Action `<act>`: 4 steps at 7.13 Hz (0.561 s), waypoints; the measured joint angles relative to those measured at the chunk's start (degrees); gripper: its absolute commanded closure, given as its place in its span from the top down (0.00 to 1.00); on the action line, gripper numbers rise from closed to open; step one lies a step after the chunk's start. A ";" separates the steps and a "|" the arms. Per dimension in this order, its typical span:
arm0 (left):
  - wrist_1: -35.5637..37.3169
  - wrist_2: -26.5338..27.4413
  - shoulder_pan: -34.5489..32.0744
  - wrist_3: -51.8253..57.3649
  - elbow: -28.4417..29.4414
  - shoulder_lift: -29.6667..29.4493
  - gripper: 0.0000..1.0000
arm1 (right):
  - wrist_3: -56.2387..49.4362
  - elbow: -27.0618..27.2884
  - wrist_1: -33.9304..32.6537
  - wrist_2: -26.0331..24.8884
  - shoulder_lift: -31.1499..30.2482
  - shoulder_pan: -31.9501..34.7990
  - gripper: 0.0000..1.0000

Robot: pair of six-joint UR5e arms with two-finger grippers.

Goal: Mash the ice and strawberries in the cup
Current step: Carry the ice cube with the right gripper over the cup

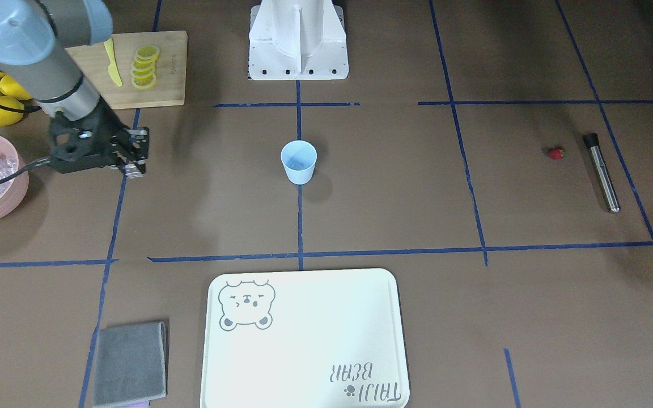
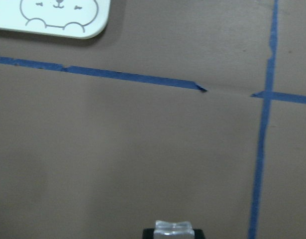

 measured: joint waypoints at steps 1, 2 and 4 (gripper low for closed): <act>0.00 0.00 0.00 0.00 -0.01 0.00 1.00 | 4.92 -0.81 -4.63 -3.07 6.33 -3.84 0.00; 0.00 0.00 0.00 0.00 -0.04 0.00 1.00 | 9.05 -2.68 -7.14 -5.87 11.90 -7.06 0.00; 0.00 0.00 0.00 0.00 -0.04 0.00 1.00 | 15.85 -9.39 -8.39 -11.23 21.79 -12.53 0.00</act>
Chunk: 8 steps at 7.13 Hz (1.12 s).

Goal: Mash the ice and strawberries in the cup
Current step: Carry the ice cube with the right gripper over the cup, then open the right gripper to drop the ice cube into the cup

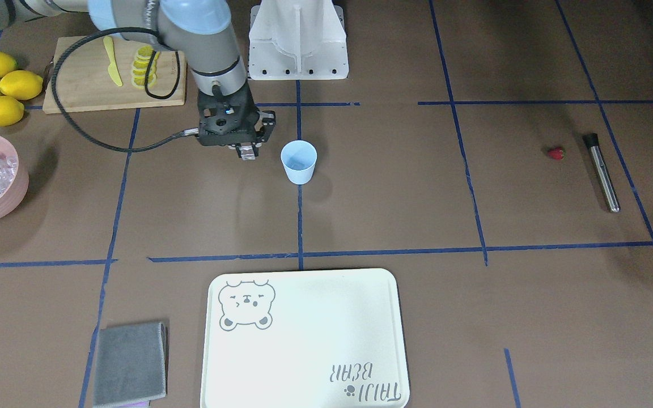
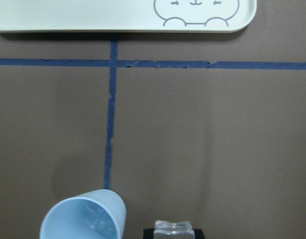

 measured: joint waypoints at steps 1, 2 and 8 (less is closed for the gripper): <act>0.00 0.00 0.00 0.00 0.02 -0.02 1.00 | 2.66 -4.08 -0.08 -1.77 4.40 -1.82 0.01; 0.00 0.00 0.00 0.00 0.03 -0.03 1.00 | 4.53 -6.82 -0.10 -2.89 7.25 -3.19 0.02; 0.00 0.00 0.00 0.00 0.11 -0.02 1.00 | 5.69 -7.21 -0.21 -5.11 5.92 -4.72 1.00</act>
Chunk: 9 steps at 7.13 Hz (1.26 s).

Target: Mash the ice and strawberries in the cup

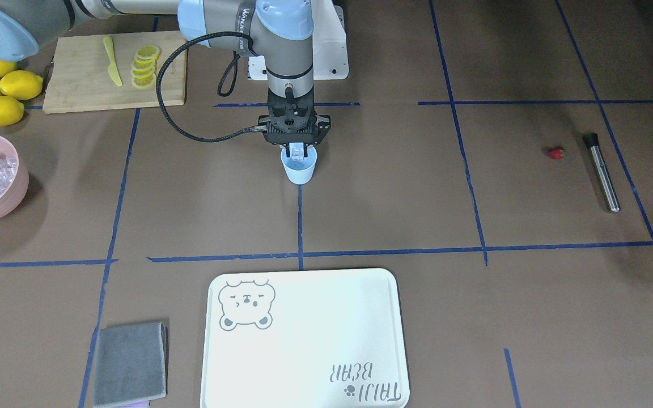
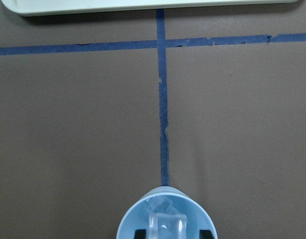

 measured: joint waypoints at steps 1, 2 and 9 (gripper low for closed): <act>0.00 0.00 0.00 0.00 0.00 -0.03 1.00 | -0.01 0.13 0.00 -0.06 -0.10 -0.02 1.00; 0.00 0.00 0.00 0.00 -0.01 -0.06 1.00 | -0.05 0.32 -0.01 0.03 0.00 -0.04 1.00; -1.07 0.30 0.26 -0.07 -1.70 -0.58 1.00 | -32.28 8.48 -1.42 14.77 -17.48 23.76 1.00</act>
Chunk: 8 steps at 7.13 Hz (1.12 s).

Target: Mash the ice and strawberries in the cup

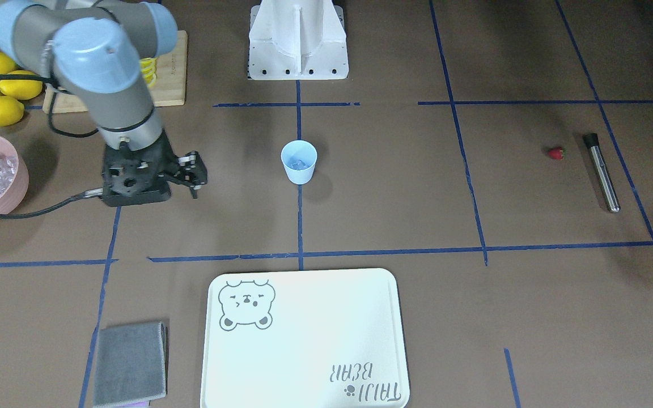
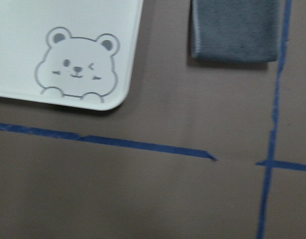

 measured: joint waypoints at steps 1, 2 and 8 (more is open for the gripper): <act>-0.74 0.06 0.19 -0.10 0.48 -0.70 1.00 | -8.42 2.19 0.19 2.87 -5.49 4.84 1.00; -0.91 0.00 0.53 -0.21 1.14 -2.16 1.00 | -16.96 3.60 0.30 5.45 -10.86 9.81 1.00; -1.55 -0.30 1.19 -0.07 1.16 -4.41 1.00 | -54.55 4.33 0.46 15.09 -35.44 35.72 1.00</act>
